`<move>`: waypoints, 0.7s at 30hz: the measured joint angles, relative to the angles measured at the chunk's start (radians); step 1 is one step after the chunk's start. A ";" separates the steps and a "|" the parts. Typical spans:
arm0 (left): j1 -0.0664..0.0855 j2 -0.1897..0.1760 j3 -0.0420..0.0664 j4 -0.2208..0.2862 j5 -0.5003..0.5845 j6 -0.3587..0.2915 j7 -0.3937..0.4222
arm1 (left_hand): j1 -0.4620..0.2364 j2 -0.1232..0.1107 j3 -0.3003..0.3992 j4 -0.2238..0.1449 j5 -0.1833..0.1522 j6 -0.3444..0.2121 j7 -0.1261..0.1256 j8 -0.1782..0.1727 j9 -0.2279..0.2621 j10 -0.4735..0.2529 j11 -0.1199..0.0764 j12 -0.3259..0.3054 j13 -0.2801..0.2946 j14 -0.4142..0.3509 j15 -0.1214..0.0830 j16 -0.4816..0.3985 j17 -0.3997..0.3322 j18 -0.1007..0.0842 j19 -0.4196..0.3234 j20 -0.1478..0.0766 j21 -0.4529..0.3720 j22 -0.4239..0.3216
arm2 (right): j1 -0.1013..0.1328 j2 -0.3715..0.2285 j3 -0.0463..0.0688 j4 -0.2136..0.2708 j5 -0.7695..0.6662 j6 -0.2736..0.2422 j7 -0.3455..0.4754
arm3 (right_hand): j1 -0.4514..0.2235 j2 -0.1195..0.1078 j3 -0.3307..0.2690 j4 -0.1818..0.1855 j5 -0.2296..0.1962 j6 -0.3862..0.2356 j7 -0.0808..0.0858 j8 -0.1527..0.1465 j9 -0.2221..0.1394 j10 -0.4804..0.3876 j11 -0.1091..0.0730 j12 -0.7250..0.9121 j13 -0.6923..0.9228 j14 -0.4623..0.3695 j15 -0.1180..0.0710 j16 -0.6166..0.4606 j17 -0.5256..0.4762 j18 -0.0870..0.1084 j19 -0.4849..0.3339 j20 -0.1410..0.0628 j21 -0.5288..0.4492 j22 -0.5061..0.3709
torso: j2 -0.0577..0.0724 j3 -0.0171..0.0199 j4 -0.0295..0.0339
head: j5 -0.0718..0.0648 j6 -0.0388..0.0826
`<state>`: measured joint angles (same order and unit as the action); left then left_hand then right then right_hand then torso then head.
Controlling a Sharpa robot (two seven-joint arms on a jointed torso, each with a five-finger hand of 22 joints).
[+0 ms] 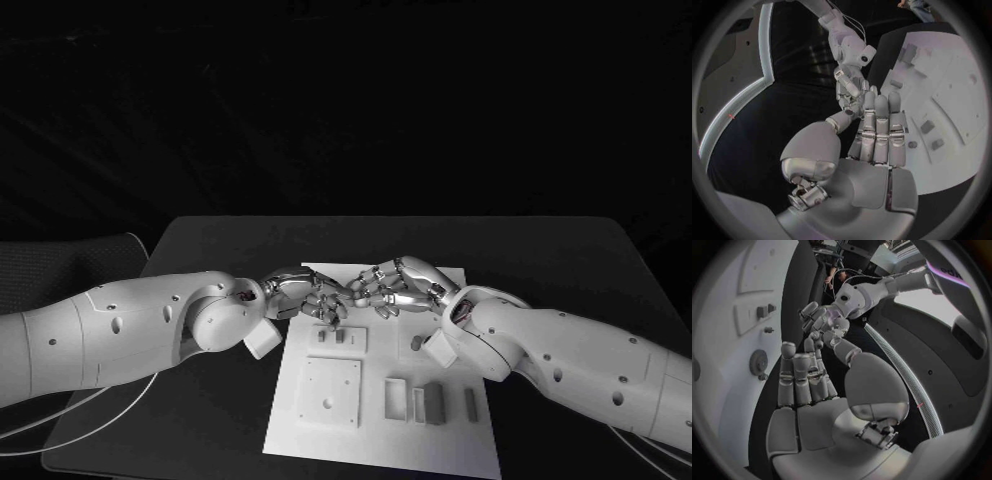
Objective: Assemble the parts on the task board
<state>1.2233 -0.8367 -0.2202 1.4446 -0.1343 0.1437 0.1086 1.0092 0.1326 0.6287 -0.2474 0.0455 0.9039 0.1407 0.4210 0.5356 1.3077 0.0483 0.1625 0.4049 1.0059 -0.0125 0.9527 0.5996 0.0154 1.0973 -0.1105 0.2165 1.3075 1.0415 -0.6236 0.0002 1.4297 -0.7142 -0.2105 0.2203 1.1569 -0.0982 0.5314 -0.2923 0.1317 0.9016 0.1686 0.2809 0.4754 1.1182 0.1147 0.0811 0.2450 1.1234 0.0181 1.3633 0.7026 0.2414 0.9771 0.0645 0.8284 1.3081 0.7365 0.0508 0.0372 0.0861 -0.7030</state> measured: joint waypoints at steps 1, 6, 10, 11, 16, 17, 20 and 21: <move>0.000 0.000 0.000 0.000 0.000 0.000 0.000 | 0.000 0.000 0.000 0.000 0.000 0.000 0.000 0.000 0.000 0.000 0.000 0.000 0.001 0.000 0.000 0.000 0.000 0.000 0.000 0.000 0.000 0.000 | 0.000 0.000 0.000 0.000 0.001 0.000 0.000 | 0.001 0.008 0.000 0.000 0.000 0.004 0.000 0.002 0.000 0.001 0.001 0.000 -0.001 0.000 0.000 0.004 0.000 0.000 0.000 0.000 0.000 0.000 | 0.000 0.0000 0.0000 | 0.000 0.000; 0.000 0.000 0.000 0.000 0.000 0.000 0.000 | 0.000 0.000 0.000 0.000 0.000 0.000 0.000 0.000 0.000 0.000 0.000 0.000 0.003 0.000 0.000 0.000 0.000 0.000 0.000 0.000 0.000 0.000 | 0.000 0.000 0.000 -0.001 0.004 0.001 0.000 | 0.011 0.032 0.000 0.000 0.000 0.015 -0.004 0.016 0.001 0.010 0.009 0.002 -0.002 -0.004 -0.004 0.004 -0.001 0.000 0.000 0.000 0.000 0.000 | 0.000 -0.0001 -0.0002 | 0.000 -0.001; 0.000 0.001 0.000 0.000 -0.001 0.001 0.000 | 0.000 0.000 0.000 0.000 0.000 0.000 0.000 0.000 0.000 0.000 0.000 0.000 0.004 0.000 0.000 0.000 0.001 0.000 0.000 0.000 0.000 0.000 | 0.000 0.000 0.000 -0.001 0.006 0.000 0.000 | 0.016 0.050 0.011 -0.001 0.000 0.040 -0.011 0.026 0.006 0.044 -0.005 0.020 0.007 0.000 -0.015 0.008 -0.003 0.000 0.000 0.000 0.004 0.000 | 0.000 -0.0003 -0.0002 | 0.001 -0.001; 0.000 0.001 0.000 0.000 -0.001 0.001 0.000 | 0.000 0.000 0.000 0.000 0.000 0.000 0.000 0.000 0.001 0.000 0.000 0.000 0.004 0.000 0.000 0.000 0.001 0.000 0.000 0.000 0.000 0.000 | 0.000 0.000 0.000 -0.001 0.006 -0.001 0.001 | 0.020 0.054 0.015 0.001 0.000 0.042 -0.013 0.029 0.007 0.049 -0.009 0.023 0.010 0.000 -0.018 0.008 -0.004 0.000 0.000 0.000 0.004 0.000 | 0.000 -0.0004 -0.0002 | 0.001 -0.001; 0.000 0.001 0.000 0.001 -0.001 0.004 0.000 | -0.003 -0.003 0.000 0.000 0.000 0.000 0.000 -0.004 0.023 0.000 0.000 0.000 0.005 0.000 0.000 0.000 0.001 0.000 0.000 0.000 0.000 0.000 | 0.000 0.002 0.000 -0.002 0.008 -0.006 0.001 | 0.022 0.067 0.034 0.000 0.000 0.059 -0.024 0.038 0.015 0.073 -0.019 0.030 0.018 0.007 -0.025 0.008 -0.006 0.001 0.000 0.000 0.009 0.000 | 0.000 -0.0004 -0.0002 | 0.001 -0.001; 0.000 0.001 0.000 0.001 -0.001 0.004 0.000 | -0.003 -0.003 0.000 0.000 0.000 0.000 0.000 -0.004 0.024 0.000 0.000 0.000 0.006 0.000 0.000 0.000 0.001 0.000 0.000 0.000 0.000 0.000 | 0.000 0.003 0.000 -0.002 0.009 -0.007 0.001 | 0.022 0.067 0.039 0.000 0.000 0.063 -0.027 0.041 0.016 0.075 -0.021 0.032 0.020 0.008 -0.026 0.008 -0.007 0.001 0.000 0.000 0.009 0.000 | 0.000 -0.0004 -0.0002 | 0.001 -0.001; 0.000 0.001 0.000 0.000 -0.001 0.005 0.000 | -0.004 -0.004 0.000 0.000 0.000 0.000 0.000 -0.004 0.036 0.000 0.000 0.000 0.007 0.000 0.000 0.000 0.002 0.000 0.000 0.000 0.000 0.000 | 0.000 0.004 0.000 -0.002 0.010 -0.012 0.001 | 0.022 0.067 0.042 0.000 0.000 0.069 -0.027 0.045 0.018 0.080 -0.022 0.035 0.022 0.013 -0.031 0.008 -0.007 0.003 0.005 -0.004 0.009 0.000 | 0.000 -0.0005 -0.0001 | 0.001 -0.001; 0.000 0.001 0.000 0.000 -0.001 0.005 0.000 | -0.004 -0.004 0.000 0.000 0.000 0.000 0.000 -0.004 0.037 0.000 0.000 0.000 0.007 0.000 0.000 0.000 0.002 0.000 0.000 0.000 0.000 0.000 | 0.000 0.005 0.000 -0.002 0.011 -0.013 0.001 | 0.022 0.067 0.042 0.000 0.000 0.070 -0.027 0.045 0.018 0.083 -0.022 0.035 0.023 0.013 -0.031 0.008 -0.007 0.003 0.006 -0.005 0.009 0.000 | 0.000 -0.0006 0.0000 | 0.001 -0.001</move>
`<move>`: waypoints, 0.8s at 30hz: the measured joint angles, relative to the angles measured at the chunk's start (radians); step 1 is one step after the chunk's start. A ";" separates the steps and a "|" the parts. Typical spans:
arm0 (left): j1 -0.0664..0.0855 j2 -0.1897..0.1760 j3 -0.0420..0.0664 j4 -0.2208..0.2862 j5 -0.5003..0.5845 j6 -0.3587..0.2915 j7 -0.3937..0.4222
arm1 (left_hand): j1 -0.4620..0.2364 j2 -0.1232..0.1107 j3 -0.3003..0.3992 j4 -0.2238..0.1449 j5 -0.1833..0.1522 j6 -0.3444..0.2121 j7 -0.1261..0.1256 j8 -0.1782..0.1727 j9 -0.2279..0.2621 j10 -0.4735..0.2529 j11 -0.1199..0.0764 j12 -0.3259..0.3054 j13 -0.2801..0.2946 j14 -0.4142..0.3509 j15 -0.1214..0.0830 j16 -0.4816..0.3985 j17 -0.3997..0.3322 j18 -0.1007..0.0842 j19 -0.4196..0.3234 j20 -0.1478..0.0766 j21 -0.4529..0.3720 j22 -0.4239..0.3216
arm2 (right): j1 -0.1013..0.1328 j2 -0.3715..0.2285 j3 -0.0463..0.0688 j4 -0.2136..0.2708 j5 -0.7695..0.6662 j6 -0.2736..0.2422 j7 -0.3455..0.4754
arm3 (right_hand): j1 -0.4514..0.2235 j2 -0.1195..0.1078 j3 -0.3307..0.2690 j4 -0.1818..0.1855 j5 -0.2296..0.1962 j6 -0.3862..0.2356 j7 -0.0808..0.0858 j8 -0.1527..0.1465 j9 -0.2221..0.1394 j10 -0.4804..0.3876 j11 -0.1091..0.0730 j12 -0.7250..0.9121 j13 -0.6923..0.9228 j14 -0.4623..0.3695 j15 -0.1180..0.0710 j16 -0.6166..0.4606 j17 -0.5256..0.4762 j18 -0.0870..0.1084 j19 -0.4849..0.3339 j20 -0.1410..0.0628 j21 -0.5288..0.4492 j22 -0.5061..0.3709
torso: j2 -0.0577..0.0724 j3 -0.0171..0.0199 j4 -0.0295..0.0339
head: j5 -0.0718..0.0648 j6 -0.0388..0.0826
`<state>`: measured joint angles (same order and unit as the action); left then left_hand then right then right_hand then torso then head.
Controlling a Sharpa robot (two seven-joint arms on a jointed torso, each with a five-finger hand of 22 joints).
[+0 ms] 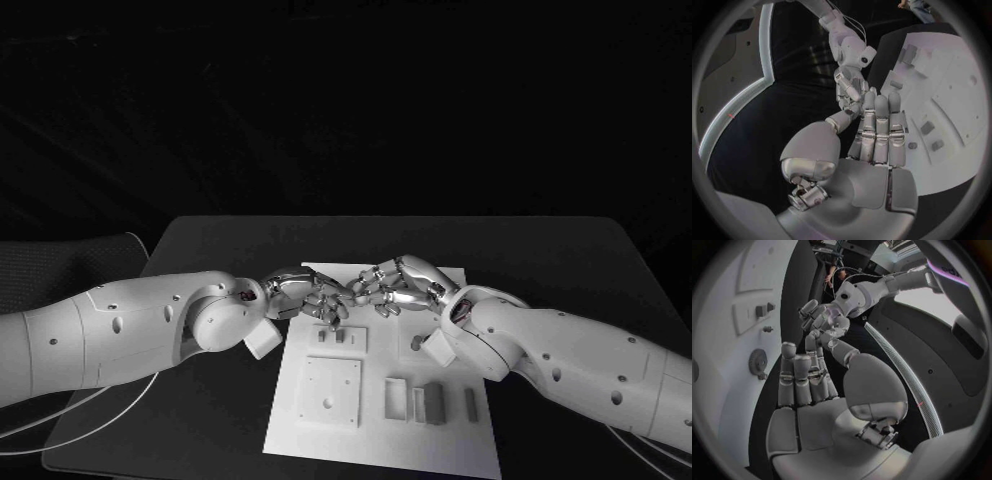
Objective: Assemble the parts on the task board
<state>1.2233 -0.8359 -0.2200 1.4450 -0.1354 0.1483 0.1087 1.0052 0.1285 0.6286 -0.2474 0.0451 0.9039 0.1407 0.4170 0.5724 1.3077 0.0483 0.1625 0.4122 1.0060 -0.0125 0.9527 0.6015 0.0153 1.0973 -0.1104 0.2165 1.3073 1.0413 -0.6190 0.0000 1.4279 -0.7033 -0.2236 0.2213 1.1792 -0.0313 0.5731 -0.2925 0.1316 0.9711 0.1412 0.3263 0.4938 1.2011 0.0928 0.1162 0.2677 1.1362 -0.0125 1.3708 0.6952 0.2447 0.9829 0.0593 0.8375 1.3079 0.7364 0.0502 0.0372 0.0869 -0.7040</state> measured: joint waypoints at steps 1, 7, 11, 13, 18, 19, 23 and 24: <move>0.000 0.000 0.000 0.000 0.000 0.000 0.000 | 0.000 0.000 0.000 0.000 0.000 0.000 0.000 -0.002 0.001 0.000 0.000 0.000 0.001 0.000 0.000 0.000 0.000 0.000 0.000 0.000 0.000 0.000 | 0.000 0.000 0.000 0.000 0.001 -0.002 0.000 | 0.000 0.000 0.004 -0.001 0.000 0.003 -0.003 0.000 0.000 0.000 0.000 0.000 0.001 0.000 0.000 0.000 0.000 0.000 0.000 0.000 0.003 0.000 | 0.000 0.0000 0.0000 | 0.000 0.000; 0.000 0.000 0.001 0.000 0.000 0.000 0.000 | 0.000 0.000 0.000 0.000 -0.002 0.000 0.000 -0.006 0.015 0.000 0.000 0.000 0.003 -0.004 -0.004 0.004 0.000 0.000 0.000 0.000 0.000 0.000 | 0.000 0.002 -0.001 0.001 0.005 -0.018 0.001 | -0.003 0.005 0.011 0.000 0.000 0.014 -0.014 0.004 0.001 0.005 -0.005 0.004 0.005 0.005 -0.005 0.000 -0.001 0.003 0.002 -0.002 0.005 0.000 | 0.000 -0.0001 0.0002 | 0.000 -0.002; 0.001 0.000 0.001 -0.001 0.000 0.000 0.000 | 0.000 0.000 0.000 0.000 0.000 0.000 0.000 -0.007 0.016 0.000 0.000 0.000 0.004 -0.004 -0.004 0.004 0.001 0.000 0.000 0.000 0.000 0.001 | -0.001 0.004 -0.001 0.002 0.006 -0.033 0.003 | -0.001 0.008 0.017 -0.001 0.000 0.021 -0.014 0.007 0.001 0.014 -0.007 0.004 0.009 0.011 -0.011 0.006 -0.001 0.003 0.006 -0.006 0.010 0.000 | 0.000 -0.0003 0.0002 | 0.000 -0.002; 0.001 0.000 0.001 -0.001 0.000 0.000 0.000 | 0.000 0.000 0.000 0.000 0.000 0.000 0.000 -0.006 0.016 -0.002 0.002 0.000 0.006 -0.004 -0.004 0.004 0.001 0.000 0.000 0.000 0.000 0.001 | -0.001 0.005 -0.001 0.003 0.007 -0.040 0.004 | -0.001 0.009 0.019 -0.003 0.000 0.022 -0.015 0.007 0.001 0.016 -0.009 0.004 0.009 0.011 -0.011 0.006 -0.001 0.003 0.010 -0.009 0.010 0.000 | 0.000 -0.0003 0.0001 | 0.000 -0.002; 0.001 0.000 0.002 -0.001 0.000 0.000 0.000 | 0.002 0.002 0.003 -0.003 0.000 0.000 0.000 -0.004 0.016 -0.004 0.004 0.000 0.008 -0.004 -0.004 0.004 0.002 0.000 0.000 0.000 0.000 0.001 | -0.001 0.006 -0.002 0.004 0.008 -0.054 0.007 | 0.003 0.013 0.026 -0.001 -0.001 0.022 -0.015 0.011 0.001 0.018 -0.011 0.008 0.011 0.015 -0.014 0.006 -0.002 0.003 0.013 -0.009 0.010 0.000 | 0.000 0.0000 0.0001 | 0.000 -0.001; 0.001 0.000 0.002 -0.001 0.000 0.000 0.000 | 0.002 0.002 0.003 -0.003 0.000 0.000 0.000 -0.004 0.016 -0.004 0.004 0.000 0.008 -0.004 -0.004 0.004 0.002 0.000 0.000 0.000 0.000 0.001 | -0.002 0.006 -0.002 0.005 0.008 -0.056 0.007 | 0.004 0.014 0.026 -0.001 -0.001 0.022 -0.015 0.012 0.001 0.019 -0.012 0.008 0.012 0.015 -0.014 0.006 -0.002 0.003 0.013 -0.009 0.010 0.000 | 0.000 0.0000 0.0001 | 0.000 -0.001; 0.001 0.000 0.002 -0.001 -0.001 0.000 0.000 | 0.002 0.002 0.003 -0.003 0.000 0.000 0.000 -0.004 0.016 -0.004 0.004 0.000 0.010 -0.004 -0.004 0.004 0.002 0.000 0.000 0.000 0.000 0.001 | -0.002 0.006 -0.002 0.005 0.008 -0.060 0.008 | 0.004 0.014 0.026 -0.001 -0.001 0.023 -0.016 0.012 0.001 0.021 -0.014 0.008 0.012 0.015 -0.014 0.006 -0.002 0.003 0.013 -0.009 0.012 0.000 | 0.000 0.0001 -0.0002 | 0.000 -0.001; 0.001 0.001 0.002 -0.001 -0.001 0.000 0.000 | 0.002 0.002 0.003 -0.003 0.000 0.000 0.000 -0.004 0.016 -0.004 0.004 0.000 0.010 -0.004 -0.004 0.004 0.002 0.000 0.000 0.000 0.000 0.001 | -0.002 0.006 -0.002 0.005 0.008 -0.061 0.008 | 0.004 0.014 0.028 -0.003 -0.001 0.025 -0.018 0.013 0.001 0.021 -0.014 0.008 0.012 0.015 -0.014 0.006 -0.002 0.003 0.013 -0.009 0.014 0.000 | 0.000 0.0002 -0.0003 | 0.000 -0.001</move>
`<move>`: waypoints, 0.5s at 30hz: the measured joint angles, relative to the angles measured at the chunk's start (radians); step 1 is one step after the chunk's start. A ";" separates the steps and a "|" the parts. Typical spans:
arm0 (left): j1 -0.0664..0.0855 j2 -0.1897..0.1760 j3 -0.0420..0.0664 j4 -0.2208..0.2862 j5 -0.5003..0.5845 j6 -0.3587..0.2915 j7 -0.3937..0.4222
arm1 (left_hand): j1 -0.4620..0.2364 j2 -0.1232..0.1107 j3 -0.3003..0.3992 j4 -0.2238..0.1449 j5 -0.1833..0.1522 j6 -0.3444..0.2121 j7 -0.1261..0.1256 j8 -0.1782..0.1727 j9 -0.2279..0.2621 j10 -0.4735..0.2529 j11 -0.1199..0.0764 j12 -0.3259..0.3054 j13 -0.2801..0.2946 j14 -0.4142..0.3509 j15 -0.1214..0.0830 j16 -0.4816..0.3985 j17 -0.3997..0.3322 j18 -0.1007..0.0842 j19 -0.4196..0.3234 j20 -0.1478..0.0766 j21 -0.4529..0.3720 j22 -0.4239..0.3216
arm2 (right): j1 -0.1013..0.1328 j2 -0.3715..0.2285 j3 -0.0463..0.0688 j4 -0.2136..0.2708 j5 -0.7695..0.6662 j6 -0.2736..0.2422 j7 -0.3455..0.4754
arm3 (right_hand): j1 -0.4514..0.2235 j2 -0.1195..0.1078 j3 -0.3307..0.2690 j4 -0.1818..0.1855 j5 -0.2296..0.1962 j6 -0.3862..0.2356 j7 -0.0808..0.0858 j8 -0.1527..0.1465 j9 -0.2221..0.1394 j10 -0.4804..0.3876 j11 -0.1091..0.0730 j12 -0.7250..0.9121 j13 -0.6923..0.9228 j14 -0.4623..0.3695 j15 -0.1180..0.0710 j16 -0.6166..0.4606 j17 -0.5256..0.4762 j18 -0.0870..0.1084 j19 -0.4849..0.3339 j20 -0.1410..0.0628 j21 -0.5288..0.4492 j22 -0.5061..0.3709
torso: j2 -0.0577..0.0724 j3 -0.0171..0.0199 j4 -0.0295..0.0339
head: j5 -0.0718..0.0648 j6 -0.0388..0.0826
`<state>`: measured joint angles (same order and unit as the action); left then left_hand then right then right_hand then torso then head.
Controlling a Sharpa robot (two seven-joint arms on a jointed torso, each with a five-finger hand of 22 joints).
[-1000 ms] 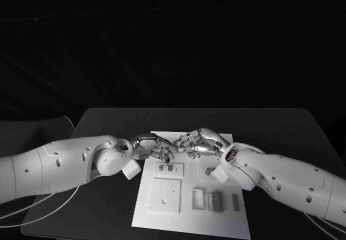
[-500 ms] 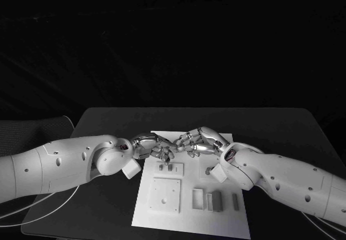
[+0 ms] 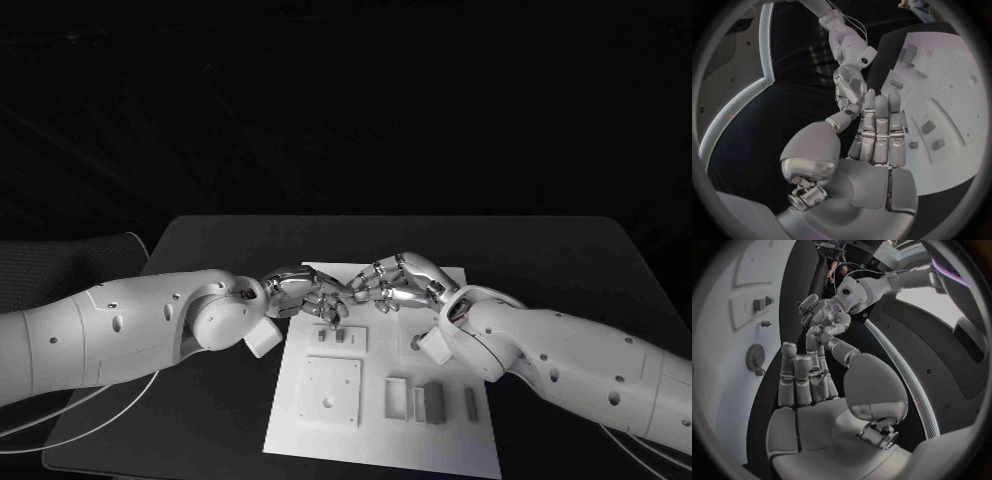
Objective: Assemble the parts on the task board
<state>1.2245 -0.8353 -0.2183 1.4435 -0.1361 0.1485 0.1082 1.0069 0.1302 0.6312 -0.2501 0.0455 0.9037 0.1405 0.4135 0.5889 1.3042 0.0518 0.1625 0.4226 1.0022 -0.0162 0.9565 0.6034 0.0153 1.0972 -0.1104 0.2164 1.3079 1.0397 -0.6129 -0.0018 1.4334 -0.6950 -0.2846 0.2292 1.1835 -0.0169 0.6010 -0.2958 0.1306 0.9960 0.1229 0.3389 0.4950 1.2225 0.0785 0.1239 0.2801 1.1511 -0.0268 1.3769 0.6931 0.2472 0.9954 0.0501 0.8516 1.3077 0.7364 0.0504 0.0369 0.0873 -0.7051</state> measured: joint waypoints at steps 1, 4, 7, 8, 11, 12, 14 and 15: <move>0.000 0.000 0.000 0.000 0.000 0.000 0.000 | 0.000 0.000 0.000 0.000 0.000 0.000 0.000 0.000 0.000 0.000 0.000 0.000 0.000 0.000 0.000 0.000 0.000 0.000 0.000 0.000 0.000 0.000 | 0.000 0.000 0.000 0.000 0.000 -0.001 0.000 | 0.000 0.000 0.001 -0.001 0.000 0.000 0.000 0.000 0.000 0.000 0.000 0.000 0.000 0.000 0.000 0.000 0.000 0.000 0.000 0.000 0.000 0.000 | 0.000 0.0001 0.0000 | 0.000 0.000; 0.000 0.000 0.000 0.000 0.000 0.000 0.000 | 0.000 0.000 0.000 0.000 0.000 0.000 0.000 0.000 0.000 -0.004 -0.003 0.000 0.003 0.000 0.000 0.000 0.001 0.000 0.000 0.000 0.000 0.000 | 0.000 0.000 0.000 0.000 0.000 -0.002 0.000 | 0.000 0.000 0.004 0.002 0.000 0.000 0.000 0.000 0.000 0.000 0.000 0.000 0.001 0.000 0.000 0.000 0.000 0.000 0.001 0.000 0.000 0.000 | 0.000 0.0001 -0.0001 | -0.001 -0.001; 0.000 0.000 0.000 0.000 0.000 0.000 -0.001 | 0.002 0.001 0.001 0.001 0.000 0.000 0.000 -0.004 0.005 -0.008 0.001 0.000 0.009 0.000 0.000 0.000 0.001 0.000 0.000 0.000 0.000 0.000 | 0.000 0.001 0.000 0.000 0.000 -0.003 0.000 | 0.000 0.000 0.004 0.002 0.000 0.000 0.000 0.000 0.000 0.000 0.000 0.000 0.001 0.000 0.000 0.000 -0.001 0.000 0.004 -0.003 0.000 0.000 | 0.000 0.0001 0.0000 | -0.001 -0.001; 0.000 0.000 0.000 0.000 0.000 0.000 -0.001 | 0.001 0.002 0.002 0.002 0.000 0.000 0.000 -0.008 0.006 -0.011 0.004 0.000 0.010 0.000 0.000 0.000 0.001 0.000 0.000 0.000 0.000 0.000 | 0.000 0.001 0.000 0.000 0.000 -0.004 -0.001 | 0.000 0.000 0.004 0.002 0.000 0.000 0.000 0.000 0.000 0.000 0.000 0.000 0.002 0.000 0.000 0.000 -0.001 0.000 0.005 -0.002 0.000 0.000 | 0.000 0.0001 -0.0001 | -0.001 -0.001; 0.000 0.000 0.000 0.000 0.003 -0.001 -0.002 | -0.003 0.005 0.003 0.003 0.000 -0.003 -0.003 -0.026 0.056 -0.024 0.008 -0.001 0.016 -0.013 0.002 0.000 0.001 0.000 -0.010 -0.002 0.000 0.000 | 0.000 0.001 0.000 0.000 -0.002 -0.005 -0.002 | 0.000 0.000 0.004 0.002 0.000 0.000 0.000 0.000 0.000 0.003 0.004 0.000 0.002 0.000 0.000 0.000 -0.001 0.000 0.005 -0.002 0.000 0.000 | 0.000 0.0001 0.0000 | -0.001 -0.002; 0.000 0.000 0.000 0.001 0.004 -0.001 -0.002 | -0.004 0.007 0.003 0.003 0.000 -0.003 -0.003 -0.035 0.067 -0.031 0.009 -0.006 0.017 -0.016 0.005 -0.001 0.001 0.000 -0.012 0.001 0.000 0.000 | 0.000 0.001 0.000 0.000 -0.002 -0.006 -0.002 | 0.000 0.000 0.006 0.000 -0.001 0.000 0.000 0.000 0.000 0.004 0.004 0.000 0.003 0.000 0.000 0.000 -0.001 0.000 0.005 -0.002 0.000 0.000 | 0.000 0.0000 0.0000 | -0.001 -0.002; 0.000 0.000 -0.001 0.001 0.008 -0.002 -0.002 | -0.004 0.007 0.006 0.003 0.000 -0.016 -0.003 -0.055 0.122 -0.037 0.015 -0.012 0.020 -0.018 0.007 -0.005 0.001 0.000 -0.013 0.001 -0.005 0.000 | 0.000 0.001 0.000 0.000 -0.003 -0.007 -0.002 | 0.000 0.000 0.007 -0.001 -0.003 0.000 0.000 0.000 0.000 0.006 0.001 0.000 0.002 0.000 0.000 0.000 -0.001 0.000 0.005 -0.002 0.000 0.000 | 0.000 -0.0002 0.0000 | -0.001 -0.002; 0.000 0.000 -0.001 0.002 0.010 -0.003 -0.002 | -0.005 0.007 0.009 -0.001 0.000 -0.039 0.007 -0.072 0.145 -0.042 0.016 -0.014 0.022 -0.020 0.009 -0.005 0.002 0.000 -0.016 0.004 -0.005 0.000 | 0.000 0.001 0.000 0.000 -0.003 -0.008 -0.003 | 0.000 0.000 0.006 -0.001 -0.003 0.000 0.000 0.000 0.000 0.007 0.000 0.000 0.002 0.000 0.000 0.000 -0.001 0.000 0.005 -0.002 0.000 0.000 | 0.000 -0.0002 0.0000 | -0.001 -0.002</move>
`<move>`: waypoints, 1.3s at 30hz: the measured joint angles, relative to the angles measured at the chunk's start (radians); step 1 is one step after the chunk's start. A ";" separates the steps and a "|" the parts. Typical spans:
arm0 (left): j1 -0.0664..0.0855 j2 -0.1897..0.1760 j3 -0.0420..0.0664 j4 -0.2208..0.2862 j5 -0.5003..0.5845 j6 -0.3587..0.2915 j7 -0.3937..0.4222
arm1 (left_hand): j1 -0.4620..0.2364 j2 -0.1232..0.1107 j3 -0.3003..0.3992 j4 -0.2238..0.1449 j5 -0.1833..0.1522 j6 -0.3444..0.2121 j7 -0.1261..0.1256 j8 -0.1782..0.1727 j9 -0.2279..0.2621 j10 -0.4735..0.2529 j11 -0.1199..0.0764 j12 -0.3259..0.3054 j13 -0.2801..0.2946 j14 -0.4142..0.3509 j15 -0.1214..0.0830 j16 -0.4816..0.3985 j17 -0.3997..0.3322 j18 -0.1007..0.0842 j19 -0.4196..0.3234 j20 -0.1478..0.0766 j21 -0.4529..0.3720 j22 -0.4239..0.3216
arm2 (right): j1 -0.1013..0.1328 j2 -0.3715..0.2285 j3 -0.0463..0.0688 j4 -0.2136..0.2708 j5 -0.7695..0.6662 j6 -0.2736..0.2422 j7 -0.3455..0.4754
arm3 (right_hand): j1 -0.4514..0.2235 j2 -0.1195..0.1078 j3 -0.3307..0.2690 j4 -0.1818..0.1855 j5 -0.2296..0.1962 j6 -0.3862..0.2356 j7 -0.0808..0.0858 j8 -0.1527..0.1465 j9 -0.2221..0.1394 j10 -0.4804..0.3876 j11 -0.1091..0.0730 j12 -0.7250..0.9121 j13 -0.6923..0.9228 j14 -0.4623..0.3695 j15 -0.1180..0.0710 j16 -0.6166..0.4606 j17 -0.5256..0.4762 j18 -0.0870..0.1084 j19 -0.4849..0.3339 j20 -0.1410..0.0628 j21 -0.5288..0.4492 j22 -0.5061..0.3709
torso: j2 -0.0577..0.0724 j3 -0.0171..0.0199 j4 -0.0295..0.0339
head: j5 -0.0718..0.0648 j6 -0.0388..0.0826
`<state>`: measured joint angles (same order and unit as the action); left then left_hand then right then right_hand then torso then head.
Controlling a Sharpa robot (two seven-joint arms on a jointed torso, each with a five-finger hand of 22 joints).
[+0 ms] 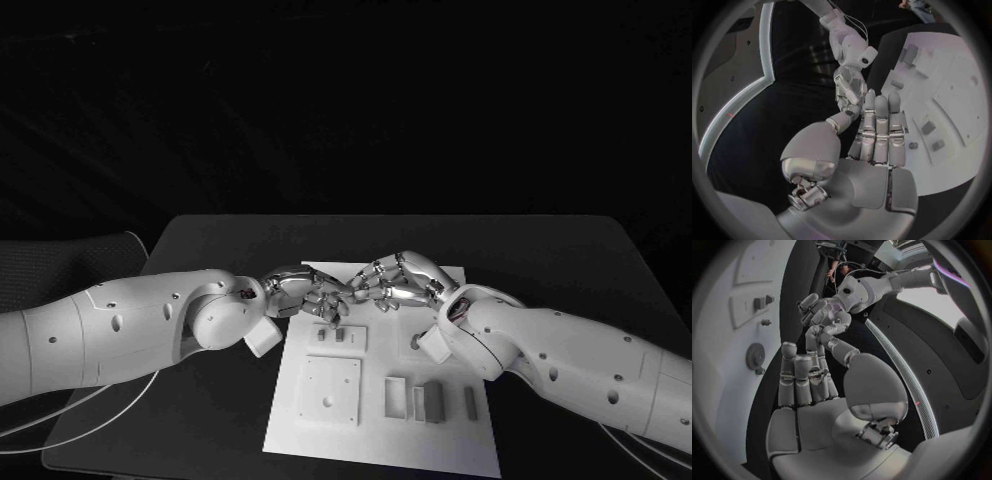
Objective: Assemble the parts on the task board
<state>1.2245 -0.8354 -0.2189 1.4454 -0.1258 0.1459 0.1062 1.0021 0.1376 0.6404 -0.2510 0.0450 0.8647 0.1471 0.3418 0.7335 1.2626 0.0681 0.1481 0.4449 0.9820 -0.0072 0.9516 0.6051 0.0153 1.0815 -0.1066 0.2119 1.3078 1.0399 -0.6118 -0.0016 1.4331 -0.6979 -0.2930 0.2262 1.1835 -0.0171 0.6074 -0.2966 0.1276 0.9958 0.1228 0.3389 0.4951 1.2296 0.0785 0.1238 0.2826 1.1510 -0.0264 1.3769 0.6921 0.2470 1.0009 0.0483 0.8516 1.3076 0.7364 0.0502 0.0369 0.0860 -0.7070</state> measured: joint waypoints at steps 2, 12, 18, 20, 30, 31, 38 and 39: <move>0.000 -0.001 0.000 0.002 0.005 0.000 0.000 | -0.011 -0.006 -0.015 -0.013 0.000 -0.051 0.026 -0.038 -0.009 -0.012 0.008 -0.010 0.001 -0.009 0.003 -0.004 0.000 0.000 -0.005 0.005 -0.005 0.000 | 0.000 0.000 0.000 -0.001 0.000 -0.003 -0.001 | 0.000 0.000 0.000 0.000 0.000 0.002 -0.002 0.000 0.000 0.000 0.000 0.000 0.001 0.000 0.000 0.000 0.000 0.000 0.000 0.000 0.000 0.000 | 0.000 0.0000 0.0000 | 0.000 0.000; -0.001 -0.012 -0.001 0.002 0.017 -0.002 -0.009 | -0.090 -0.116 -0.158 -0.037 0.003 -0.136 0.044 -0.113 -0.061 -0.039 0.032 -0.029 0.009 -0.029 0.015 -0.011 0.003 0.000 -0.024 0.014 -0.019 0.000 | 0.002 -0.002 0.002 0.005 -0.002 -0.006 0.004 | 0.000 0.000 0.002 0.002 0.004 0.005 -0.001 0.005 0.000 0.000 0.000 0.000 0.002 0.004 -0.003 0.000 0.000 0.000 0.000 0.000 0.000 0.000 | 0.000 0.0000 0.0000 | 0.000 -0.003; -0.001 -0.019 -0.001 -0.002 0.019 -0.001 -0.017 | -0.099 -0.126 -0.183 -0.035 0.002 -0.136 0.044 -0.119 -0.066 -0.046 0.032 -0.034 0.012 -0.037 0.016 -0.015 0.002 0.015 -0.029 0.019 -0.030 0.000 | 0.002 -0.007 0.002 0.006 -0.003 -0.007 0.006 | 0.000 0.000 0.003 0.003 0.004 0.005 -0.001 0.005 0.000 0.000 0.000 0.000 0.002 0.005 -0.002 0.000 -0.001 0.000 0.002 0.002 0.000 0.000 | 0.000 0.0004 0.0000 | 0.000 -0.004; -0.001 -0.023 -0.001 -0.008 0.019 -0.001 -0.021 | -0.109 -0.135 -0.193 -0.033 0.002 -0.136 0.044 -0.124 -0.067 -0.046 0.032 -0.034 0.012 -0.041 0.020 -0.017 0.002 0.015 -0.029 0.019 -0.030 0.000 | 0.002 -0.009 0.002 0.006 -0.004 -0.008 0.006 | 0.000 0.000 0.003 0.003 0.004 0.005 -0.001 0.005 0.000 0.000 0.000 0.000 0.002 0.005 -0.002 0.000 -0.001 0.000 0.002 0.002 0.000 0.000 | 0.000 0.0004 0.0000 | 0.000 -0.005; -0.001 -0.050 -0.001 -0.063 0.029 -0.009 -0.037 | -0.123 -0.149 -0.218 -0.026 0.002 -0.136 0.044 -0.125 -0.070 -0.050 0.035 -0.040 0.017 -0.041 0.020 -0.022 0.002 0.015 -0.029 0.019 -0.039 0.000 | 0.002 -0.030 0.002 0.016 -0.047 -0.009 0.005 | 0.000 0.000 0.003 0.003 0.004 0.005 -0.001 0.004 0.000 0.003 -0.004 0.000 0.003 0.005 -0.002 0.000 -0.001 0.000 0.001 0.002 0.001 0.000 | 0.000 0.0006 -0.0003 | 0.001 -0.005; -0.001 -0.056 -0.001 -0.076 0.032 -0.014 -0.037 | -0.123 -0.150 -0.220 -0.028 0.002 -0.136 0.044 -0.125 -0.070 -0.050 0.035 -0.040 0.018 -0.041 0.020 -0.022 0.002 0.015 -0.029 0.019 -0.039 0.000 | 0.002 -0.033 0.002 0.019 -0.064 -0.009 0.005 | 0.000 -0.001 0.003 0.003 0.004 0.005 -0.001 0.004 0.000 0.004 -0.004 0.000 0.003 0.005 -0.002 0.000 -0.001 0.000 0.001 0.002 0.004 0.000 | 0.000 0.0006 -0.0004 | 0.001 -0.005; 0.006 -0.076 0.001 -0.134 0.066 -0.072 -0.026 | -0.142 -0.154 -0.228 -0.020 0.002 -0.136 0.044 -0.125 -0.072 -0.050 0.035 -0.040 0.021 -0.041 0.020 -0.022 0.002 0.015 -0.029 0.019 -0.043 0.000 | 0.008 -0.037 0.002 0.042 -0.251 0.000 0.002 | -0.003 -0.003 0.006 0.000 0.004 0.009 -0.005 0.007 0.000 0.003 -0.004 0.000 0.006 0.006 -0.003 0.000 -0.001 0.000 0.002 0.002 0.004 0.000 | 0.000 0.0005 -0.0008 | 0.004 -0.004; 0.009 -0.077 0.001 -0.141 0.072 -0.082 -0.022 | -0.142 -0.154 -0.229 -0.020 0.002 -0.136 0.044 -0.125 -0.072 -0.050 0.035 -0.040 0.021 -0.041 0.020 -0.022 0.002 0.015 -0.029 0.019 -0.043 0.000 | 0.010 -0.034 0.002 0.046 -0.295 0.003 0.001 | -0.003 -0.003 0.006 0.000 0.004 0.009 -0.005 0.009 0.000 0.003 -0.004 0.000 0.006 0.008 -0.005 0.000 -0.001 0.000 0.002 0.002 0.004 0.000 | 0.000 0.0003 -0.0008 | 0.005 -0.005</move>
<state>1.2336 -0.9121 -0.2175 1.3045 -0.0535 0.0641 0.0844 0.8604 -0.0159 0.4110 -0.2714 0.0474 0.7289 0.1913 0.2170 0.6615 1.2131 0.1034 0.1082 0.4660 0.9413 0.0124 0.9295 0.6074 0.0300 1.0523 -0.0876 0.1693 1.3074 1.0498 -0.6461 -0.0001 1.4788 -0.9924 -0.2896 0.2272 1.1810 -0.0197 0.6130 -0.2966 0.1315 1.0044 0.1178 0.3476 0.4951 1.2331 0.0748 0.1237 0.2888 1.1588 -0.0309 1.3768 0.6913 0.2472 1.0029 0.0498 0.8556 1.3074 0.7361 0.0505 0.0361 0.0911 -0.7119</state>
